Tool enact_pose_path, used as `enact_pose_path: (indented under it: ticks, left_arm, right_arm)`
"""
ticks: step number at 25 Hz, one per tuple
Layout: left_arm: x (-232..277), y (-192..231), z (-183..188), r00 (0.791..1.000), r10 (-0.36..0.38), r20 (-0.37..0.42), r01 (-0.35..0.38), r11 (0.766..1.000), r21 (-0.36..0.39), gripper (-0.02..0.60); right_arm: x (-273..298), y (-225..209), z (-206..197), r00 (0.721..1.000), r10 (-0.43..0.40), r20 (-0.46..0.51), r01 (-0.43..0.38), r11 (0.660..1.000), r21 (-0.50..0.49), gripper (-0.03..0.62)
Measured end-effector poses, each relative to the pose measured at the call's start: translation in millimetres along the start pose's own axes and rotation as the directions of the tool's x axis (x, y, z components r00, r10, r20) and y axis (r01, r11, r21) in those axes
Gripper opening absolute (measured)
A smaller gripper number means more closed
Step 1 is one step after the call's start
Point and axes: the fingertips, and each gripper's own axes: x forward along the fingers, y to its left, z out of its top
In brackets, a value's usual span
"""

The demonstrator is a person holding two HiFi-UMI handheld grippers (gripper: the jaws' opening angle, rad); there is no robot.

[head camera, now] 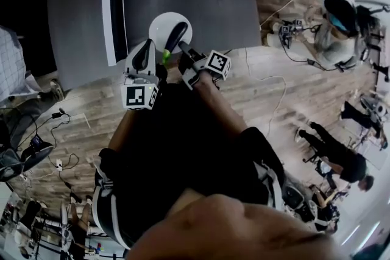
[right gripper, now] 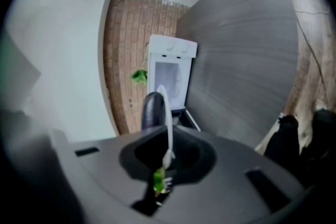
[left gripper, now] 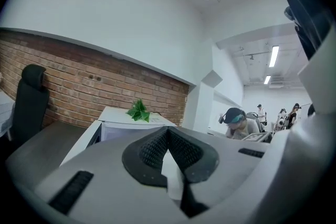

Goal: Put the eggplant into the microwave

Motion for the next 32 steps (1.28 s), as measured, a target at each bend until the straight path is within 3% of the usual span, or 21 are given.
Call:
enact_pose_path:
  ticks: [7, 21, 32]
  left_arm:
    - [22, 24, 5, 1.000, -0.016, -0.005, 0.016, 1.000, -0.003, 0.034]
    - [64, 30, 18, 0.993, 0.118, 0.008, -0.119, 0.993, 0.002, 0.034]
    - [81, 41, 30, 0.982, 0.183, 0.042, -0.184, 0.983, 0.013, 0.034]
  right_arm:
    - [31, 7, 15, 1.000, -0.013, 0.022, 0.013, 1.000, 0.010, 0.037]
    - [65, 20, 68, 0.994, -0.045, -0.098, 0.041, 0.998, -0.039, 0.037]
    - [94, 30, 104, 0.992, -0.039, -0.121, 0.031, 0.997, -0.073, 0.037]
